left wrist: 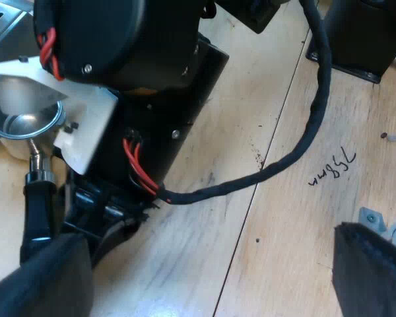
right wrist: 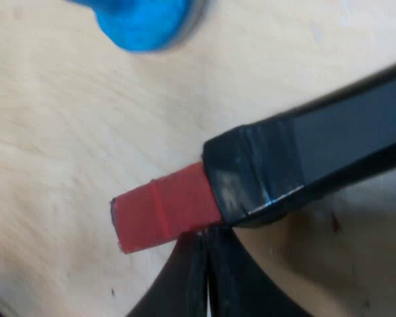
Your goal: Put the handle in the coffee machine
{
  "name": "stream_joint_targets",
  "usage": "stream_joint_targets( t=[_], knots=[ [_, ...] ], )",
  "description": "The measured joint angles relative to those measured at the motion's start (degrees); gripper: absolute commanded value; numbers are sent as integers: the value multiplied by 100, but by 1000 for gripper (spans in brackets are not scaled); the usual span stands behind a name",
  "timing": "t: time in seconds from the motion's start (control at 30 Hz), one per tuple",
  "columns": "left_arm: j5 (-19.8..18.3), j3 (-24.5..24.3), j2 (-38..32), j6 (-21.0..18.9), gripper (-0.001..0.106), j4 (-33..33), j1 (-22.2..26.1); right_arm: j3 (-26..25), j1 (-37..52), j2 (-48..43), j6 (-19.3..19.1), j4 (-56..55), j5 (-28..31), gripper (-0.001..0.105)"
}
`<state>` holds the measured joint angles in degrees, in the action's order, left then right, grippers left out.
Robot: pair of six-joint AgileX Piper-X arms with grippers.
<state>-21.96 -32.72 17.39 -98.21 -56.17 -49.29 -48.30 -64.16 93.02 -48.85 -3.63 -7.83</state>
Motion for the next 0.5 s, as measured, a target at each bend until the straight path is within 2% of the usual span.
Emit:
stream_joint_targets(
  t=[0.17, 0.43, 0.5],
  knots=[
    [0, 0, 0, 0, 75, -12, 0, 0, 0, -1, 83, 427, 155, 0],
    [0, 0, 0, 0, 75, -12, 0, 0, 0, -1, 83, 303, 131, 0],
    [108, 0, 0, 0, 75, -12, 0, -10, 0, -1, 83, 197, 131, 0]
  ],
)
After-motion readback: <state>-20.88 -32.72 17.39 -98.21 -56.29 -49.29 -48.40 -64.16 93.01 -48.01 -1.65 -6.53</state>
